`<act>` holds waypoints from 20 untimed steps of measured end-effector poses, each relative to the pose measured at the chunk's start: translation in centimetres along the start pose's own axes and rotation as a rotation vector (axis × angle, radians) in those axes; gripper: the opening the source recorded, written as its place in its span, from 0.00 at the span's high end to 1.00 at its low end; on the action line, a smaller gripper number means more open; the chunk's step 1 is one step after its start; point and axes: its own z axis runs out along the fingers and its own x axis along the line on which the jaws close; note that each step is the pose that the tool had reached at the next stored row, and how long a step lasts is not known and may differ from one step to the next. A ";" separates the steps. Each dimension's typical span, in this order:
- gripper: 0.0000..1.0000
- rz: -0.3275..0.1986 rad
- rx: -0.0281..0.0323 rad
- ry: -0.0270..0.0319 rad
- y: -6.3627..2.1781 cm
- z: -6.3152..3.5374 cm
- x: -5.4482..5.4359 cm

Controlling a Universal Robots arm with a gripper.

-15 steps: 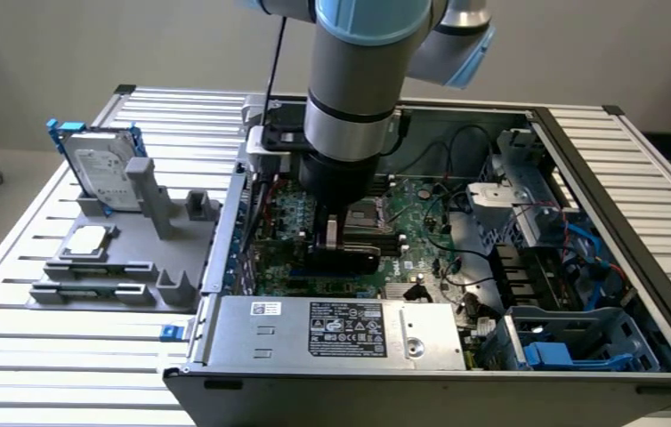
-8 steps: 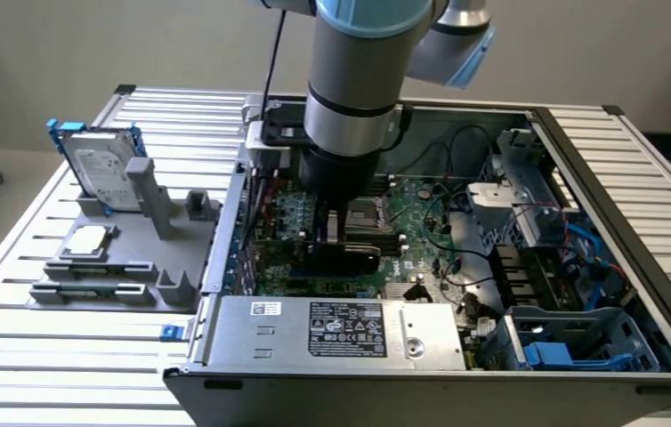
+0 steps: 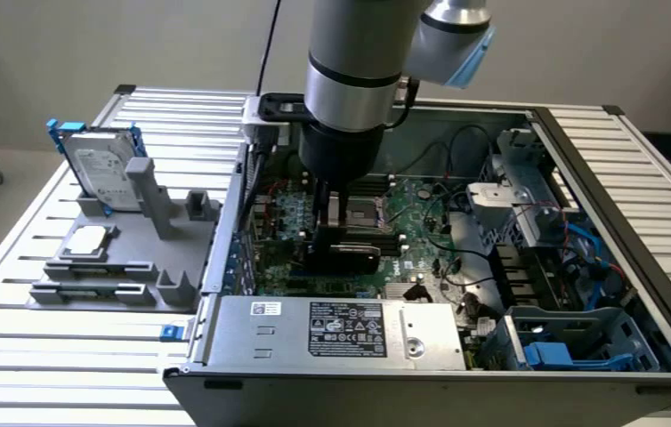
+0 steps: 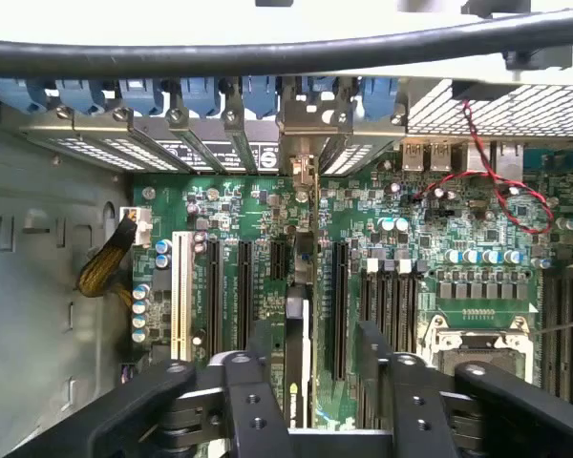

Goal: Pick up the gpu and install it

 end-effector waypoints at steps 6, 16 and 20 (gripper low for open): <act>0.80 -0.001 0.0001 -0.0049 0.03 -0.34 0.0; 0.89 -0.001 0.0000 -0.0055 0.15 0.01 0.0; 0.89 -0.002 0.0001 -0.0056 0.18 0.62 -0.1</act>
